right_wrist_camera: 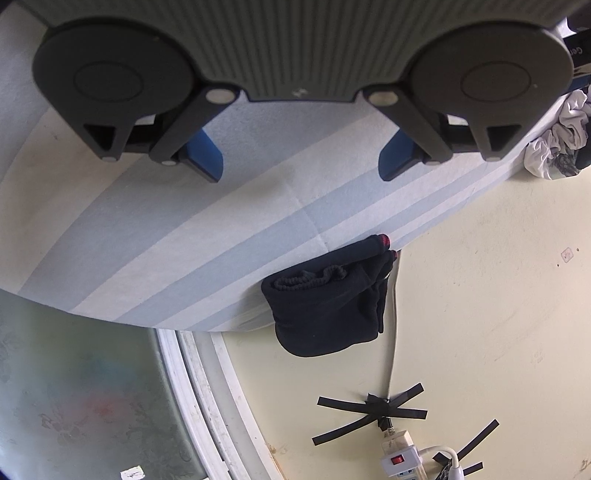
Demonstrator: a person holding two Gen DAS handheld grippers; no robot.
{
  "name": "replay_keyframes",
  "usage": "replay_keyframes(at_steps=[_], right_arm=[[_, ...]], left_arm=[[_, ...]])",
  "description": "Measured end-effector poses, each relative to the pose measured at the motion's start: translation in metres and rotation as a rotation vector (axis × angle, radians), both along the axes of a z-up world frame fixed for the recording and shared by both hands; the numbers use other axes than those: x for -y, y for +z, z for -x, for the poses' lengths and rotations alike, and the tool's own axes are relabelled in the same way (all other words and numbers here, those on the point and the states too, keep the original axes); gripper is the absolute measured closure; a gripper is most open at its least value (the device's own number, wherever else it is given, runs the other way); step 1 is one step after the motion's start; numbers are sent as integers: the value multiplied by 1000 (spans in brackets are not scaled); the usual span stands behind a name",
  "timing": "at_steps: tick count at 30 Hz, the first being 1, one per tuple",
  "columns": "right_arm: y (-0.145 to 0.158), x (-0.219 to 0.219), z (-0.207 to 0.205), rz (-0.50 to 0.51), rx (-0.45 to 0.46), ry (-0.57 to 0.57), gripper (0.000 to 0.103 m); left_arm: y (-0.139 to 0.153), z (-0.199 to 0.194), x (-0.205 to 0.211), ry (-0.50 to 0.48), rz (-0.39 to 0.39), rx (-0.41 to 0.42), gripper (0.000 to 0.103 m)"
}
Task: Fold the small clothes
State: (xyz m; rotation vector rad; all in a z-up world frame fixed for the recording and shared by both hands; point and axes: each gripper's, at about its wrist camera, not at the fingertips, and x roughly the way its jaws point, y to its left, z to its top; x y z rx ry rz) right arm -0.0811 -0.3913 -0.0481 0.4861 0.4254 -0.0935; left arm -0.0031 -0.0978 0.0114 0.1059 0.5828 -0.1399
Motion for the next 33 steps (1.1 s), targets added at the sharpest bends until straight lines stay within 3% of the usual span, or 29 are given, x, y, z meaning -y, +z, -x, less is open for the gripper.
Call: replay_keyframes(at_steps=[33], right_arm=[[-1, -1, 0, -9, 3, -2, 9]], left_arm=[[5, 11, -4, -14, 9, 75, 0]])
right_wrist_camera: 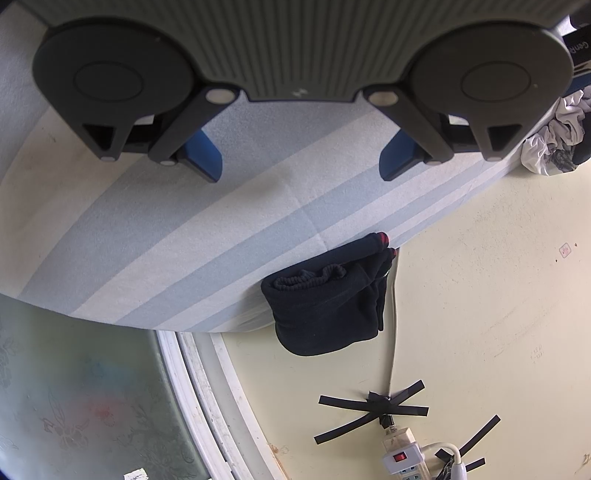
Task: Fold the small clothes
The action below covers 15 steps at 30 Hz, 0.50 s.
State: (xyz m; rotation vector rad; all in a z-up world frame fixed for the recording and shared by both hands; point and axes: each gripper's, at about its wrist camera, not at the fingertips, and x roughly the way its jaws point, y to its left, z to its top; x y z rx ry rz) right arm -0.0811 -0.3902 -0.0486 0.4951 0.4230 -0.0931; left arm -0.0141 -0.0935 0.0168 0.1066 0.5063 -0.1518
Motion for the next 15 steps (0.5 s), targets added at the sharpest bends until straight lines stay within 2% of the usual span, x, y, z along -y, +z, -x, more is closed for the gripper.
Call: replay_keyframes(at_steps=[9, 15], right_arm=[[0, 0, 0, 0, 0, 1, 9], [0, -1, 0, 0, 0, 0, 9]], left_arm=[[1, 1, 2, 13, -32, 19, 0], [1, 1, 0, 21, -26, 14, 0]])
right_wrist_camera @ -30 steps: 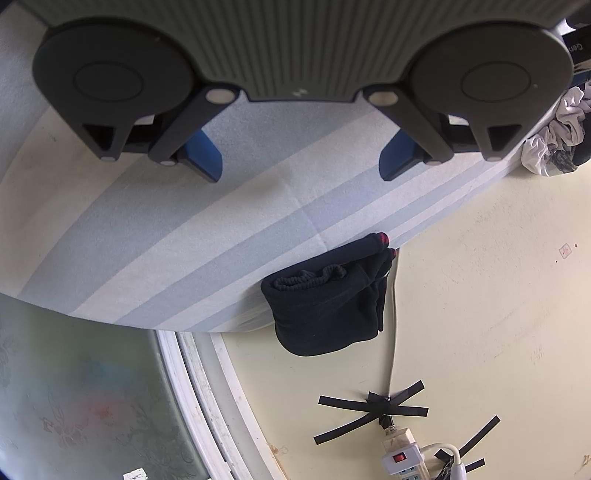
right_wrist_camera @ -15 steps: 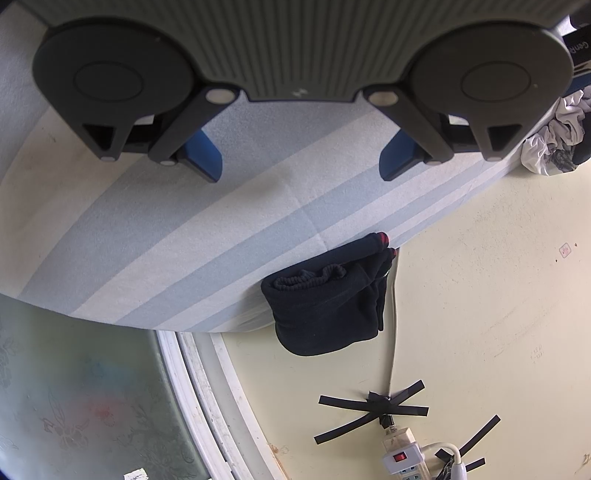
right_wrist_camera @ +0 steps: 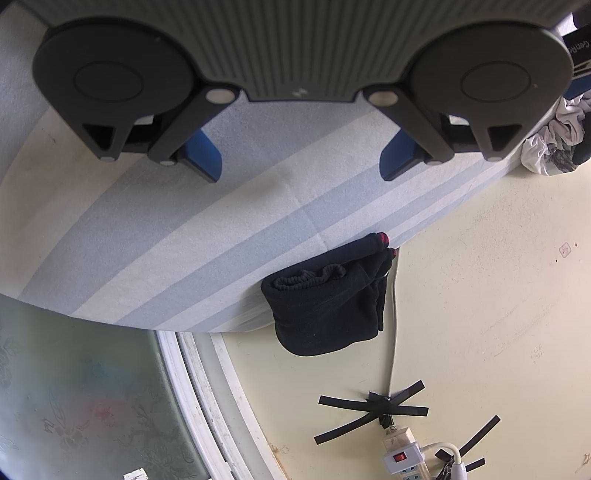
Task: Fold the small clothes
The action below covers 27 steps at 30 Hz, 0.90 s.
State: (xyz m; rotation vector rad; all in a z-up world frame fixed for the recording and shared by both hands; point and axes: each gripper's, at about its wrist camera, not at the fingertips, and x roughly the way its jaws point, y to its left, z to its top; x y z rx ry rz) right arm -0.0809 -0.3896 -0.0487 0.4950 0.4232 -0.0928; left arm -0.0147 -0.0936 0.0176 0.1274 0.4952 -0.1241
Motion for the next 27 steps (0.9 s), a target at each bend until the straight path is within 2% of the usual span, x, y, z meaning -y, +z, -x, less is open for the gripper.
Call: replay_keyframes(at_steps=[11, 27], right_arm=[[0, -2, 0, 3, -1, -2, 8], [0, -2, 0, 3, -2, -2, 8]], left_arm=[[-1, -1, 0, -4, -11, -21, 0], [-4, -4, -3, -21, 22, -70, 0]])
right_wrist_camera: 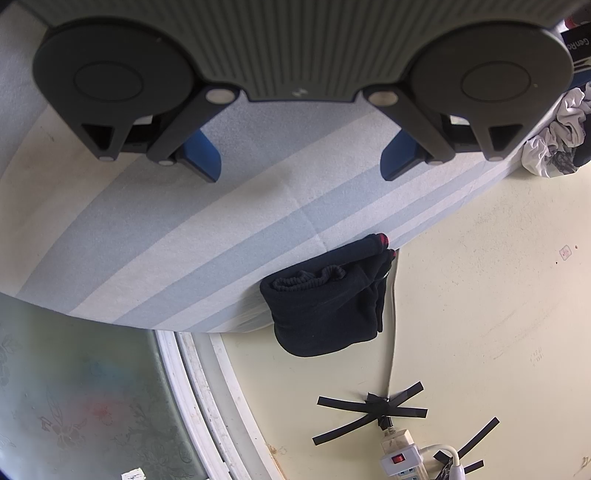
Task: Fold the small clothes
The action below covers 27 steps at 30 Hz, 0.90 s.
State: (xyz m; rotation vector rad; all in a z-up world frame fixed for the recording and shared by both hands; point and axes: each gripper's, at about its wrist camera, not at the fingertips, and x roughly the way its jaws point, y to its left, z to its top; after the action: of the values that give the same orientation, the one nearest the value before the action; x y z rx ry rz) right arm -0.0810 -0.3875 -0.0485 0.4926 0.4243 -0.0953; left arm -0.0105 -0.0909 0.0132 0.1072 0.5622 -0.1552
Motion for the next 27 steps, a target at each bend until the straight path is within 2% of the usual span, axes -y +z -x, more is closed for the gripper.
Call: replay_keyframes(at_steps=[11, 21, 27], right_arm=[[0, 1, 0, 0, 0, 1, 8], [-1, 0, 0, -1, 1, 1, 8], [-1, 0, 0, -1, 1, 1, 8]], left_arm=[[1, 2, 1, 16, -22, 12, 0], [1, 2, -4, -10, 22, -8, 0], [0, 3, -1, -10, 8, -26, 0]])
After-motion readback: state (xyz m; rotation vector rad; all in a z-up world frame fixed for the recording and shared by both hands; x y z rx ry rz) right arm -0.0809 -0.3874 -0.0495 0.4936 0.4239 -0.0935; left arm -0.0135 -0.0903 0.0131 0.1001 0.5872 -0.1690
